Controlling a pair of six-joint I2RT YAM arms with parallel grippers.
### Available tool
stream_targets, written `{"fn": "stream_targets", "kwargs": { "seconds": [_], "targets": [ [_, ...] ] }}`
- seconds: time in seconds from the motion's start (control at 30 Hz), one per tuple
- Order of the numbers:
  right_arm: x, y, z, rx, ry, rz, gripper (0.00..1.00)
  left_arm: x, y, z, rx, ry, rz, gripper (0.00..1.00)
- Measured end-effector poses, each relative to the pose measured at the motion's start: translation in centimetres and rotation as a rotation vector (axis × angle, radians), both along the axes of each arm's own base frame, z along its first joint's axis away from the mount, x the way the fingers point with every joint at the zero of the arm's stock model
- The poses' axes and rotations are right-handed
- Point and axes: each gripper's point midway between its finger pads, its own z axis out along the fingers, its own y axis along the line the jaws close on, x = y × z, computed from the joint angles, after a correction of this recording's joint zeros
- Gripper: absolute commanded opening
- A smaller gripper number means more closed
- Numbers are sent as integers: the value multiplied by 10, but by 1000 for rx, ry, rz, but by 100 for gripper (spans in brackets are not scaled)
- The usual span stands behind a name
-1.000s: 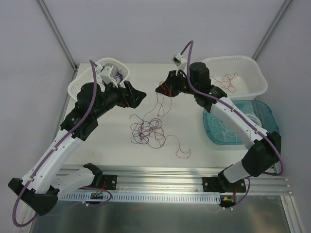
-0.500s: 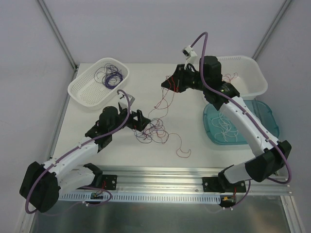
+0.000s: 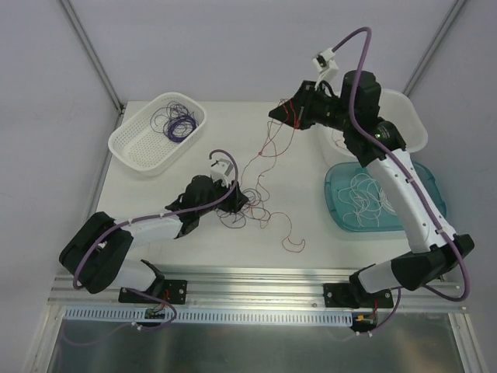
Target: Untangle the cables
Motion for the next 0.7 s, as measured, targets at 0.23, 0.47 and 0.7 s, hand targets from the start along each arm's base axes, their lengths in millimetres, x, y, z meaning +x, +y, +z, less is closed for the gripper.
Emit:
{"fn": "stream_targets", "kwargs": {
  "seconds": [0.23, 0.47, 0.7],
  "targets": [
    [10, -56, 84, 126, -105, -115, 1, 5, 15, -38, 31, 99, 130, 42],
    [0, -117, 142, 207, -202, -232, 1, 13, 43, -55, 119, 135, 296, 42],
    [-13, -172, 186, 267, -289, -350, 1, 15, 78, -68, 202, 181, 453, 47]
  ]
}}
